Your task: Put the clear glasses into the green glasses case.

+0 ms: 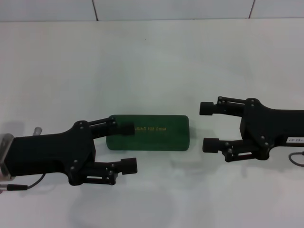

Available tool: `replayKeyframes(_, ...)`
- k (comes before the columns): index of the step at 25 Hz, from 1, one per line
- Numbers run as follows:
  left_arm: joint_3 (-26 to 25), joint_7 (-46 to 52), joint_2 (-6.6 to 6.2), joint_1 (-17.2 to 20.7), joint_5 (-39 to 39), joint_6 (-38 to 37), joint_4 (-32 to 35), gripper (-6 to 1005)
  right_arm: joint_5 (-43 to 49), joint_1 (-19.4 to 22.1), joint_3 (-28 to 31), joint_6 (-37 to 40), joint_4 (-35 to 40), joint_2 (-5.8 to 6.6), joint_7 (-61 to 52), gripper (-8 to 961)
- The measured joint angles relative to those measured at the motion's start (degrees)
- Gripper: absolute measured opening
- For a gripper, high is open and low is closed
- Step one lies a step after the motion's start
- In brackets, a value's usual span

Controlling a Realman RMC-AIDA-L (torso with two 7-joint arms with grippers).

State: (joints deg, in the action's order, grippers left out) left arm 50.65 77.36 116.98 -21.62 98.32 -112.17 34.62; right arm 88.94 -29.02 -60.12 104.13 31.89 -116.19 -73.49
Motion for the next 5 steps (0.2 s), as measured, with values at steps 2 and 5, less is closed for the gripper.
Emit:
replayKeyframes(2,-0.03,0.03,0.0,0.0,0.01,-0.01,0.0,893,0.0,-0.39,-0.01,-0.22,-0.6,0.0,0.21,874)
replayKeyframes(5,-0.13,0.06,0.03,0.04,0.03,-0.02,0.0,893,0.0,-0.52,-0.03,-0.48,-0.89,0.0,0.47,874)
